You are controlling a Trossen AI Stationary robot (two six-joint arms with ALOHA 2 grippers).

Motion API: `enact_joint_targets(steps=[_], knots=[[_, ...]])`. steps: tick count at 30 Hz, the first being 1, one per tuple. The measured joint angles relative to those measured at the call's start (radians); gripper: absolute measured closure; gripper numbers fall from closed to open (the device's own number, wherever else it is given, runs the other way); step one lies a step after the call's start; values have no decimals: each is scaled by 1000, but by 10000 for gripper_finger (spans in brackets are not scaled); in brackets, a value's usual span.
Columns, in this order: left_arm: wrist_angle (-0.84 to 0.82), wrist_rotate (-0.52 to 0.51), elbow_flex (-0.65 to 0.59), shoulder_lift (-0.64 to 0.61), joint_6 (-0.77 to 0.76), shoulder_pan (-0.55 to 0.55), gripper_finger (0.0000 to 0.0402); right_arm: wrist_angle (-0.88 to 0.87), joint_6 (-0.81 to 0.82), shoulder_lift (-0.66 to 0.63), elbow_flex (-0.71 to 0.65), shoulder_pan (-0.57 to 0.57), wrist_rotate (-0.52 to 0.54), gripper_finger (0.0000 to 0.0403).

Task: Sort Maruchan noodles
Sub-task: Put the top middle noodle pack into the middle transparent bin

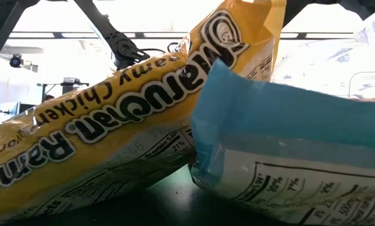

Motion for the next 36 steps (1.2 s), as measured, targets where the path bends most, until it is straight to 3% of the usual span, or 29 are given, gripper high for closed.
enact_joint_targets(steps=[9,26,36], knots=[[31,-5,-1,0,-50,0,359,14,33,0,-1,14,2,205],[76,-12,-3,-13,-73,-4,359,9,85,-2,-1,13,-7,336],[85,-23,-3,-64,-69,-8,359,-45,80,-12,11,14,-31,349]])
